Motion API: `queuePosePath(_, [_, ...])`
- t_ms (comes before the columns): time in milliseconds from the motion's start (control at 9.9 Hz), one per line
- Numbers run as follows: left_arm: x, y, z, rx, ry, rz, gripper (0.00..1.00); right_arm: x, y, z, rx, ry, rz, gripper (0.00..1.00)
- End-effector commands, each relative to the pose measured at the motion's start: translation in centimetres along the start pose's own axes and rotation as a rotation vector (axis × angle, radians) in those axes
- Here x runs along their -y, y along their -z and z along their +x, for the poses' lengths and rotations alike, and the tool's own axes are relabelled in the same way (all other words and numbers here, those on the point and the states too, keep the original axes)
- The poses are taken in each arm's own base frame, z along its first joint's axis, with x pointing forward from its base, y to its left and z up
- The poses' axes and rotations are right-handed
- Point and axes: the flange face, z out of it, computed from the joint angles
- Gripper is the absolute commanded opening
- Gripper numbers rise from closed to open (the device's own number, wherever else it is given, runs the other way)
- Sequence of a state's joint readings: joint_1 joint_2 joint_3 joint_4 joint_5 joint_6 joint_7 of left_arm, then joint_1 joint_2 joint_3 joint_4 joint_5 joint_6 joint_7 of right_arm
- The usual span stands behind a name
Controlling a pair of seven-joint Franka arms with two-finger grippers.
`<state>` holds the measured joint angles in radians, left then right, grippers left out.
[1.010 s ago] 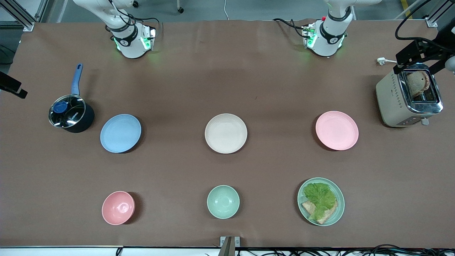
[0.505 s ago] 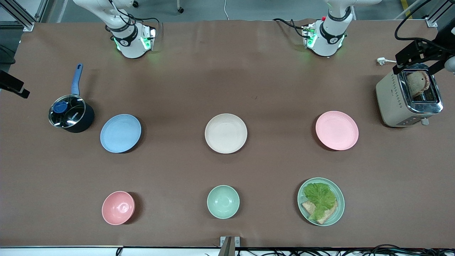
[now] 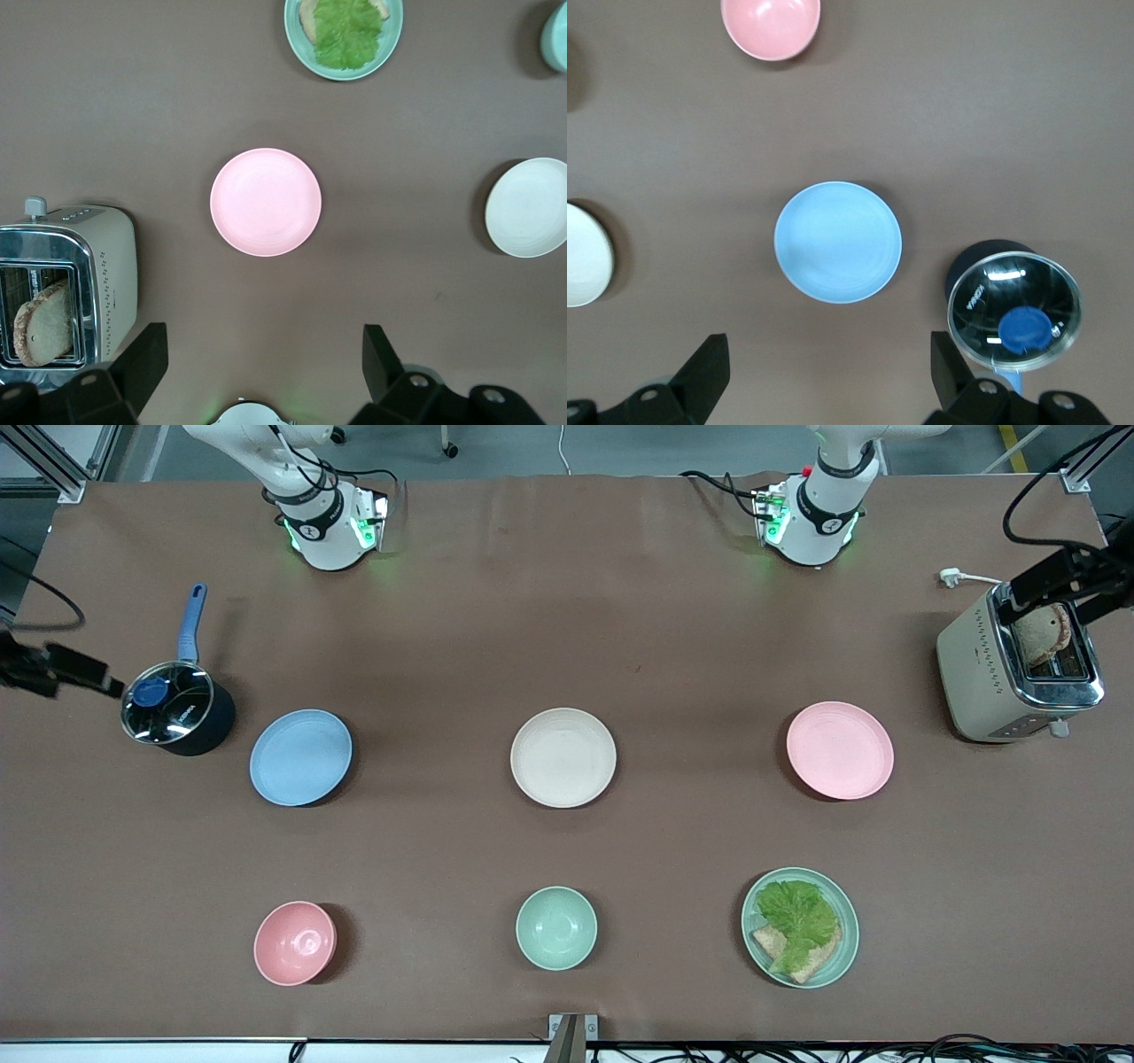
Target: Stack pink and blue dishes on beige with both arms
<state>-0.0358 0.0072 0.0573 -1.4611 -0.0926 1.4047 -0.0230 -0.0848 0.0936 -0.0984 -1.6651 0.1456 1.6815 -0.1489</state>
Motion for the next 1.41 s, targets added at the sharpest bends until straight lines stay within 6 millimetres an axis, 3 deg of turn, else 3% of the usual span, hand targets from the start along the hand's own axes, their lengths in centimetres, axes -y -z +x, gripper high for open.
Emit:
queuePosePath(0, [3.4, -6.4, 3.0, 0.073, -0.033, -0.022, 0.97, -3.1, -10.7, 0.6, 0.029, 0.068, 0.081, 1.00])
queuePosePath(101, [4.9, -10.2, 3.6, 0.069, -0.053, -0.025, 0.97, -5.7, -15.4, 1.1, 0.006, 0.108, 0.123, 1.00])
queuePosePath(303, [6.2, -18.5, 4.7, 0.047, -0.095, -0.018, 0.96, -8.5, -23.4, 1.3, -0.028, 0.181, 0.185, 1.00])
queuePosePath(505, [6.6, -26.8, 6.1, 0.041, -0.120, 0.004, 0.96, -10.0, -28.8, 0.1, -0.065, 0.191, 0.214, 0.99])
queuePosePath(707, [7.3, -34.5, 7.3, 0.090, -0.145, 0.018, 0.90, -11.1, -32.1, -0.6, -0.052, 0.189, 0.241, 0.88])
queuePosePath(808, [7.4, -37.2, 8.0, 0.085, -0.146, 0.029, 0.90, -11.4, -33.4, -1.0, -0.055, 0.189, 0.221, 0.77])
queuePosePath(1010, [7.2, -41.5, 8.5, 0.089, -0.147, 0.036, 0.86, -11.6, -34.2, -1.4, -0.044, 0.187, 0.221, 0.58])
queuePosePath(1111, [7.1, -43.1, 8.4, 0.112, -0.144, 0.030, 0.80, -11.6, -35.0, -1.8, -0.030, 0.181, 0.224, 0.52])
queuePosePath(1212, [7.7, -44.7, 8.0, 0.138, -0.123, 0.020, 0.64, -11.6, -35.1, -1.8, -0.027, 0.175, 0.227, 0.47])
queuePosePath(1313, [8.0, -45.6, 7.6, 0.156, -0.121, 0.018, 0.63, -11.6, -35.3, -2.0, -0.025, 0.161, 0.235, 0.39])
